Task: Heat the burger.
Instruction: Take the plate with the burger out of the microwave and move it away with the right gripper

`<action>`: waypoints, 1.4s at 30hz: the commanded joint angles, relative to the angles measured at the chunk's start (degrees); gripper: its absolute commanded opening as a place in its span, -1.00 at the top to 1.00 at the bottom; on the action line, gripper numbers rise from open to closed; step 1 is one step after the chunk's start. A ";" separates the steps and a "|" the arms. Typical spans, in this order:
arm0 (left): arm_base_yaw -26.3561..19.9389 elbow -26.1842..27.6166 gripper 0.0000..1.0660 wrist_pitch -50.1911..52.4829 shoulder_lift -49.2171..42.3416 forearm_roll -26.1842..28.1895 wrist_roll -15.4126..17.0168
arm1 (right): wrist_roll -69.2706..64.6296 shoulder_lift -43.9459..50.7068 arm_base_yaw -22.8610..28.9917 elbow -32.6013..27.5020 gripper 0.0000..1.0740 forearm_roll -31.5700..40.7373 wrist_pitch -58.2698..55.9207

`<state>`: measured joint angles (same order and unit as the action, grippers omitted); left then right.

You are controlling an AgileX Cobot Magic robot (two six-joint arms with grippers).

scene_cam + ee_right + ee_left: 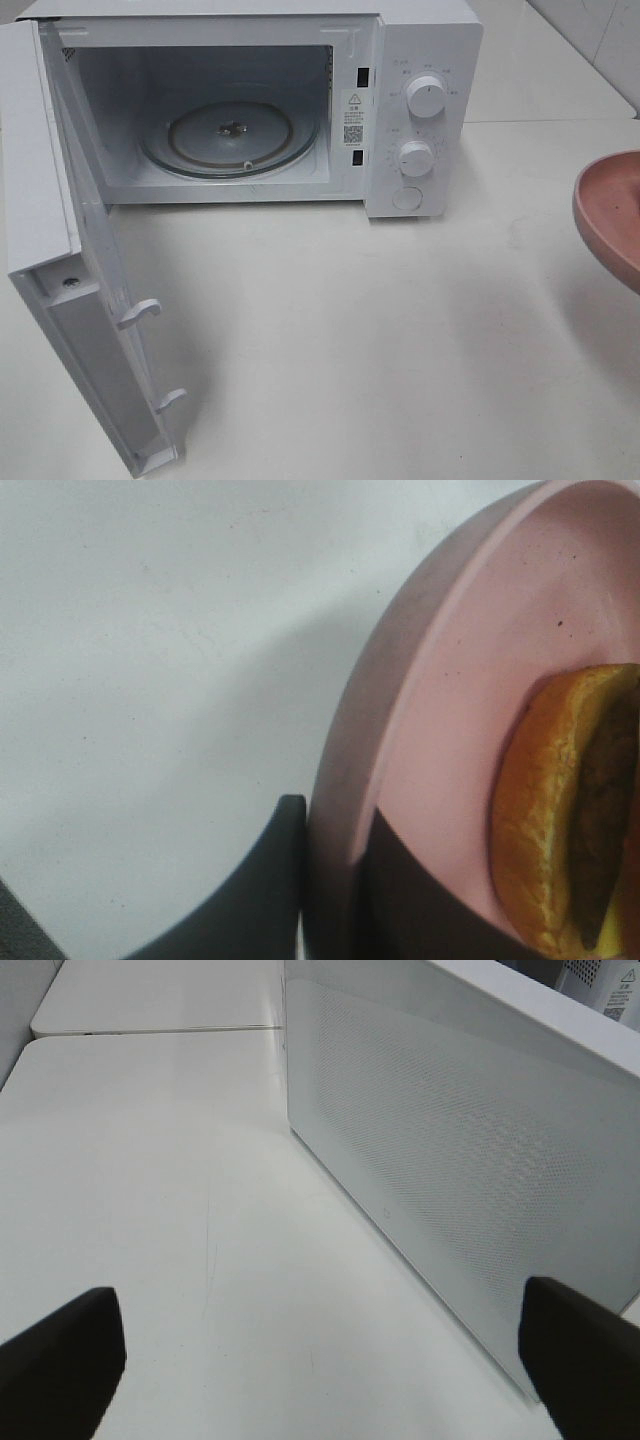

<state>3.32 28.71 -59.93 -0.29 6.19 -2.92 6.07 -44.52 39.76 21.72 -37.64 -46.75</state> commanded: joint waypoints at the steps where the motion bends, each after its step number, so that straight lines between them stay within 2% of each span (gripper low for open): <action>1: -0.11 -0.06 -0.89 0.40 -1.15 0.11 0.00 | -8.08 0.40 -0.17 0.52 1.00 -6.42 -3.27; 14: -0.11 -0.06 -0.89 0.40 -1.15 0.11 0.00 | -20.86 0.06 -0.17 0.52 1.00 -8.19 -12.26; 27: -0.11 -0.06 -0.89 0.40 -1.15 0.11 0.00 | -42.51 -13.92 -0.17 0.63 1.00 -12.09 -13.87; 35: -0.11 -0.06 -0.89 0.40 -1.15 0.11 0.00 | -50.94 -20.28 -0.17 2.81 1.00 -13.24 -13.87; 42: -0.11 -0.06 -0.89 0.40 -1.15 0.11 0.00 | -53.17 -26.07 -0.17 3.38 1.00 -14.04 -13.69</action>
<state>3.32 28.71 -59.93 -0.29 6.19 -2.92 -46.70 -70.42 39.76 24.58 -47.50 -58.38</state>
